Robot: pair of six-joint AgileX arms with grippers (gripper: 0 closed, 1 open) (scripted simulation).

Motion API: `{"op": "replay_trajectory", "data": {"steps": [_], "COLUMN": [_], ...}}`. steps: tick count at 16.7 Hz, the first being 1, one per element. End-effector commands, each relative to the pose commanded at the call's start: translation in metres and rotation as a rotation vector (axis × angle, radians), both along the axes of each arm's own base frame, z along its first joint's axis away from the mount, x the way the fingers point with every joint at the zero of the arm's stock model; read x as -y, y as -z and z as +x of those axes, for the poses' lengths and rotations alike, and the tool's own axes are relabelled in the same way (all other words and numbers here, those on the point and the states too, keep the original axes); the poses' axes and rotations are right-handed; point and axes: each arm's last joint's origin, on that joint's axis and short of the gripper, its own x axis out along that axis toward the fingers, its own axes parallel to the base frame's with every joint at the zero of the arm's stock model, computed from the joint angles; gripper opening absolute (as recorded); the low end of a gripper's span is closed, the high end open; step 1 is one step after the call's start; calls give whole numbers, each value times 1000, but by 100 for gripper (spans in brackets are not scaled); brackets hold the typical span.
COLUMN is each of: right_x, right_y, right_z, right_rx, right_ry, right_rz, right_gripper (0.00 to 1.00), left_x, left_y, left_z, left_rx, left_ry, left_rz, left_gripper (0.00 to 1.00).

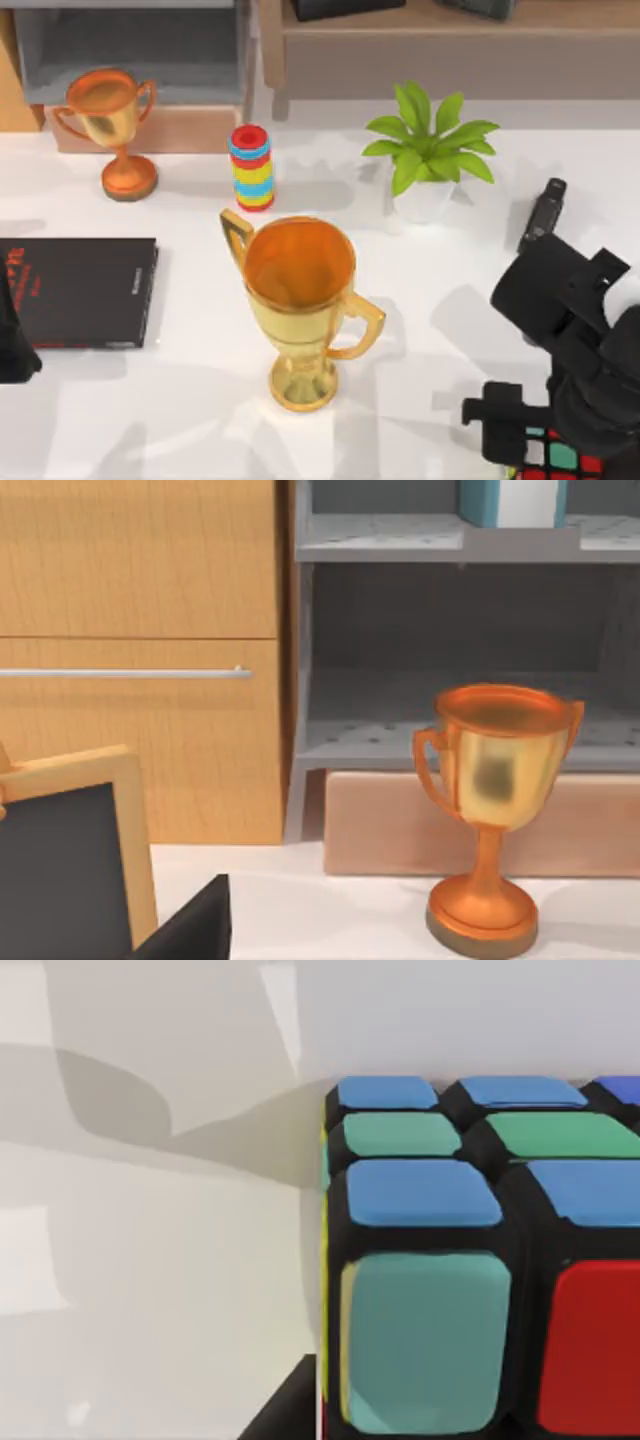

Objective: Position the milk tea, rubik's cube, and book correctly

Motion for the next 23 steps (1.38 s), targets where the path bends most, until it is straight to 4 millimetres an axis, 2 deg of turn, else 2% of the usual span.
{"op": "replay_trajectory", "data": {"steps": [4,11,16,19,23], "right_x": [0,0,-1,-13,-42], "right_y": [-1,-30,-31,-45,-87], "right_z": [0,0,4,29,86], "right_rx": [3,3,21,173,570], "right_ry": [2,2,-5,-61,-170], "right_rz": [2,2,4,35,84], "right_gripper": [0,0,0,0,0], "left_x": [0,0,0,0,0], "left_y": [0,0,0,0,0], "left_z": [0,0,0,0,0], "left_rx": [0,0,0,0,0], "left_ry": [0,0,0,0,0], "left_rz": [0,0,0,0,0], "left_gripper": [100,100,100,100,100]}}
